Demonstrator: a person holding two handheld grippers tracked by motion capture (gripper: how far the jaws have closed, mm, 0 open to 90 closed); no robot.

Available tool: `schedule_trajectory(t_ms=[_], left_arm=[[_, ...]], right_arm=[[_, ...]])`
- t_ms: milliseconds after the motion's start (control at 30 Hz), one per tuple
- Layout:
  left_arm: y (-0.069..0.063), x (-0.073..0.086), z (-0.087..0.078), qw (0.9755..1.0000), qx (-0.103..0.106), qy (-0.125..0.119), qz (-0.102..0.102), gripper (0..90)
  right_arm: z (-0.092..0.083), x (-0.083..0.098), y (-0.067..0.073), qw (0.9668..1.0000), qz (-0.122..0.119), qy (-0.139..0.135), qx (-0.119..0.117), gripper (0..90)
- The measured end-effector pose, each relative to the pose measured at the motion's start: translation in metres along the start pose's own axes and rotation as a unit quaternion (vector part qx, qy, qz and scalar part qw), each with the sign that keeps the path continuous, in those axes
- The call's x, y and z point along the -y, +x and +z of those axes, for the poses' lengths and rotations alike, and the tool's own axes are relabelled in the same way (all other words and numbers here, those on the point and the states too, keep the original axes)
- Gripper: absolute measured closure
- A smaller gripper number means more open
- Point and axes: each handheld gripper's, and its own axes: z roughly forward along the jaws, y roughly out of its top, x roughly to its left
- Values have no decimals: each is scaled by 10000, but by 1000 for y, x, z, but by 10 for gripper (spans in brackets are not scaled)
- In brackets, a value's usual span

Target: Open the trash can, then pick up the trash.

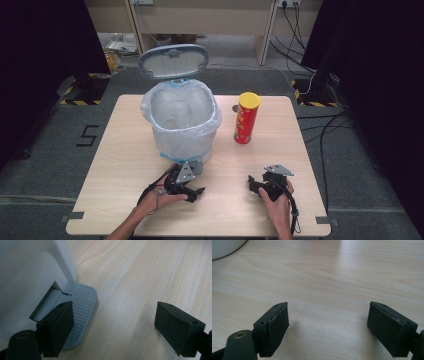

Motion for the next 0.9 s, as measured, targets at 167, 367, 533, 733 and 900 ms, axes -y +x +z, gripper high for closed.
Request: schedule_trajectory(t_ms=[167, 367, 533, 733, 900], left_arm=[[3, 5, -4, 9998, 59, -148, -137, 154], [-1, 6, -4, 9999, -68, -73, 73, 149], [-1, 6, -4, 9999, -59, -73, 79, 148], [-1, 6, -4, 9999, -56, -73, 85, 148], [-1, 6, -4, 9999, -58, -73, 84, 147]], right_arm=[[0, 0, -1, 10000, 15, -4, -14, 174], [0, 0, 0, 10000, -3, 1, -37, 166], [0, 0, -2, 10000, -22, 15, -92, 161], [-1, 1, -2, 9999, -41, 11, -98, 161], [-1, 1, -2, 9999, -49, 19, -91, 161]])
